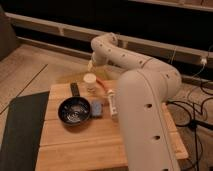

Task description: Pick up the ceramic cup

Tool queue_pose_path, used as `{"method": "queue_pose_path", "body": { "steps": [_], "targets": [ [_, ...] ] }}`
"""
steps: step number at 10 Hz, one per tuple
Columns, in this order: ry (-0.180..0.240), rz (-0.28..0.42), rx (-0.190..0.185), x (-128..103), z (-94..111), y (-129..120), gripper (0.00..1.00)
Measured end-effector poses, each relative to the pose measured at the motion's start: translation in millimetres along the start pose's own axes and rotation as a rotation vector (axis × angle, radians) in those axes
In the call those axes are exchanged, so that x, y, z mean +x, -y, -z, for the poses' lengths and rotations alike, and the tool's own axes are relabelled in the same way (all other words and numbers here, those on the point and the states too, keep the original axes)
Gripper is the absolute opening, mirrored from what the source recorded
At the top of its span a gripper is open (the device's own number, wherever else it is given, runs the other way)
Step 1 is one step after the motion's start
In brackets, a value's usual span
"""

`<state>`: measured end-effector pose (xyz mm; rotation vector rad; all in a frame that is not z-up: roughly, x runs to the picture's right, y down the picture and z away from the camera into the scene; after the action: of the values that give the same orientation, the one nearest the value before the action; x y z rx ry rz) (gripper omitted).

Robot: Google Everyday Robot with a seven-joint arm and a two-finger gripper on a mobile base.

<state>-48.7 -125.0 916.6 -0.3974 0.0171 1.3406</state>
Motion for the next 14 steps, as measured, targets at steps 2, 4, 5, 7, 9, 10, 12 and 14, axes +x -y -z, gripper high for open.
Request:
{"method": "queue_pose_path", "body": {
  "steps": [2, 4, 5, 7, 9, 10, 12, 14],
  "targets": [
    [-0.011, -0.020, 0.014, 8.2, -7.4, 3.5, 0.65],
    [-0.026, -0.022, 0.034, 10.7, -12.4, 9.4, 0.65],
    [-0.034, -0.020, 0.041, 10.6, -14.8, 10.6, 0.65],
    [-0.065, -0.007, 0.044, 11.2, -27.2, 6.4, 0.65],
    [-0.108, -0.002, 0.037, 14.7, -44.0, 1.3, 0.65],
    [-0.129, -0.007, 0.033, 17.8, -51.7, 0.6, 0.65],
    [-0.170, -0.026, 0.022, 24.8, -66.7, 1.1, 0.65],
    [-0.203, -0.036, 0.000, 30.7, -79.8, -3.7, 0.61]
  ]
}}
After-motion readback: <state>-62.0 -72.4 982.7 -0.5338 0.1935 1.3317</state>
